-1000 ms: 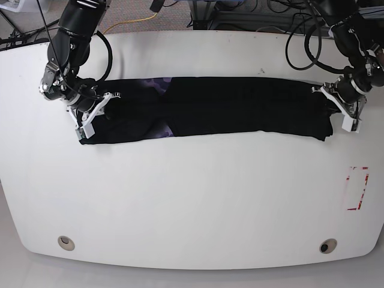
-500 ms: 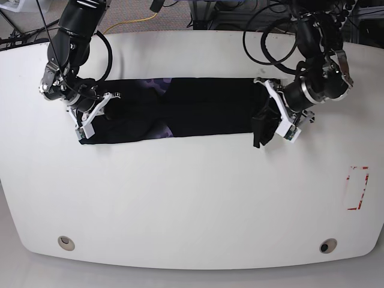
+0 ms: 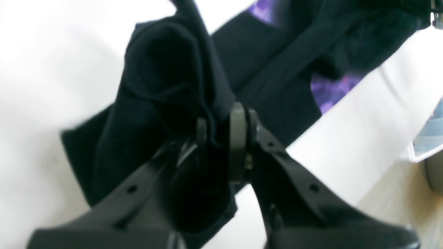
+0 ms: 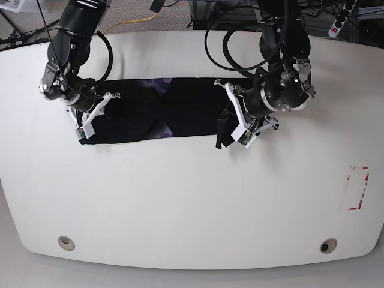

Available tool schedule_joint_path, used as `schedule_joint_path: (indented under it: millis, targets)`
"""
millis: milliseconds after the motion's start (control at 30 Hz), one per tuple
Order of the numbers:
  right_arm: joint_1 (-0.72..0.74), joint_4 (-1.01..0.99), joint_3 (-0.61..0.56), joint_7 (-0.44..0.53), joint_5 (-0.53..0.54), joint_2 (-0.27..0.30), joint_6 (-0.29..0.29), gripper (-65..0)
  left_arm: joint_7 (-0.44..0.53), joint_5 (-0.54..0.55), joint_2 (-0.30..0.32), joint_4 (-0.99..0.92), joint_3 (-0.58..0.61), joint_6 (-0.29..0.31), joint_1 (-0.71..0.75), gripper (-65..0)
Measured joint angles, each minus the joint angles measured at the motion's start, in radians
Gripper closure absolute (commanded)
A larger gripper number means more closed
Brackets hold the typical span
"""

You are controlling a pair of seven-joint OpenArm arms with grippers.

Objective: Fold the T-shirt properly
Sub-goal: 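Release the strip end with the left gripper and grasp the strip's middle, then pull the strip with both grippers, straightening it along the table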

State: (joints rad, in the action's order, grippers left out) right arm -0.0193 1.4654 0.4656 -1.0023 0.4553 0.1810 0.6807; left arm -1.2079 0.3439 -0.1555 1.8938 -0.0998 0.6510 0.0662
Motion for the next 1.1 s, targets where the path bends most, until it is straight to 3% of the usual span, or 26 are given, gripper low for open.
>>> schedule_joint_path:
  millis: [233,400,567,767,1000,1100]
  targets:
    - [0.0,0.0,0.0,0.004,0.0,-0.014,0.0,-5.9,0.0,-0.008,0.001,-0.057,-0.003,0.0,-0.024,0.0]
    - [0.0,0.0,0.0,0.003,0.0,-0.015,0.0,-5.9,0.001,-0.009,0.003,-0.087,0.014,-0.001,-0.055,-13.7]
    - [0.0,0.001,0.0,0.003,0.0,-0.015,0.0,-5.9,0.0,-0.008,0.005,-0.098,0.106,-0.003,-0.05,-22.5]
    - [0.0,0.01,0.0,0.0,-0.002,-0.016,0.0,-5.9,-0.001,-0.003,0.001,-0.053,0.272,-0.003,-0.063,-22.8]
    - [-0.002,0.102,-0.004,-0.026,-0.01,-0.018,0.0,-6.3,0.003,-0.003,0.006,0.007,0.177,-0.003,-0.068,-22.8]
    - [0.003,0.152,0.0,-0.066,-0.011,-0.016,-0.002,-8.7,0.004,0.006,0.055,0.003,0.09,-0.003,-0.064,-22.8]
